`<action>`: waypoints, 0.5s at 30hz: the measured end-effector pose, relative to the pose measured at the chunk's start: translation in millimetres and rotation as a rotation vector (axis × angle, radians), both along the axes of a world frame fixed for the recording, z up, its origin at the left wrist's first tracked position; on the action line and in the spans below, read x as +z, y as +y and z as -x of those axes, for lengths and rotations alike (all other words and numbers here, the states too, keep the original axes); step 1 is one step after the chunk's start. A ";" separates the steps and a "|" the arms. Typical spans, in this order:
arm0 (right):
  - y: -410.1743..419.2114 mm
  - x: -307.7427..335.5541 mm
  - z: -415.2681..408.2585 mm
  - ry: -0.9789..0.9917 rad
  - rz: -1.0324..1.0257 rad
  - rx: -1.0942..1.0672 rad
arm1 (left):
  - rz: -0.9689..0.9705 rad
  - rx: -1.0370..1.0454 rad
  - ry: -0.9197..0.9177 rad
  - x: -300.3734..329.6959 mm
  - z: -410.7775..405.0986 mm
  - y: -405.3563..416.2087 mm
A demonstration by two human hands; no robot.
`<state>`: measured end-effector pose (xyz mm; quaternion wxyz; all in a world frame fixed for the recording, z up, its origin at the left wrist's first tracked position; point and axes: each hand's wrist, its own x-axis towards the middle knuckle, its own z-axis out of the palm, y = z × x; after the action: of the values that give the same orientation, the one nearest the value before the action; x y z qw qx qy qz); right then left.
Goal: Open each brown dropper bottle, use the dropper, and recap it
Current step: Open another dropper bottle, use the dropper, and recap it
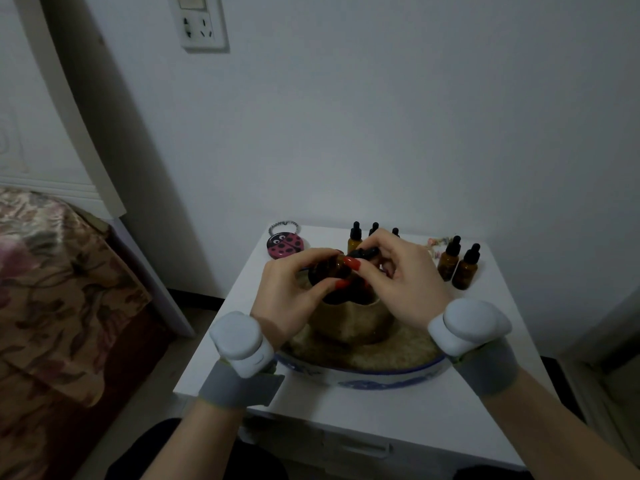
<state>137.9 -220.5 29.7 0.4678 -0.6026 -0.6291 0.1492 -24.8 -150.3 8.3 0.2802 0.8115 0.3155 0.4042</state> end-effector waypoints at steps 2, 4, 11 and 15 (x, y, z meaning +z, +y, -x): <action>0.1 1.1 -0.2 0.022 0.005 -0.025 | 0.007 -0.008 -0.017 0.5 -2.0 -3.0; -0.5 2.6 -1.5 0.076 0.021 -0.042 | 0.001 -0.018 -0.043 1.8 -4.3 -6.0; -3.1 3.9 -5.7 0.160 0.006 -0.050 | -0.071 -0.033 0.026 2.7 -14.9 -8.4; -5.1 4.7 -14.3 0.148 -0.003 -0.087 | -0.120 -0.025 0.098 0.9 -29.0 -14.4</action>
<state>152.2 -225.5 34.4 0.5201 -0.6161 -0.5660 0.1720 4.2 -164.8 9.2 0.2204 0.8495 0.2941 0.3786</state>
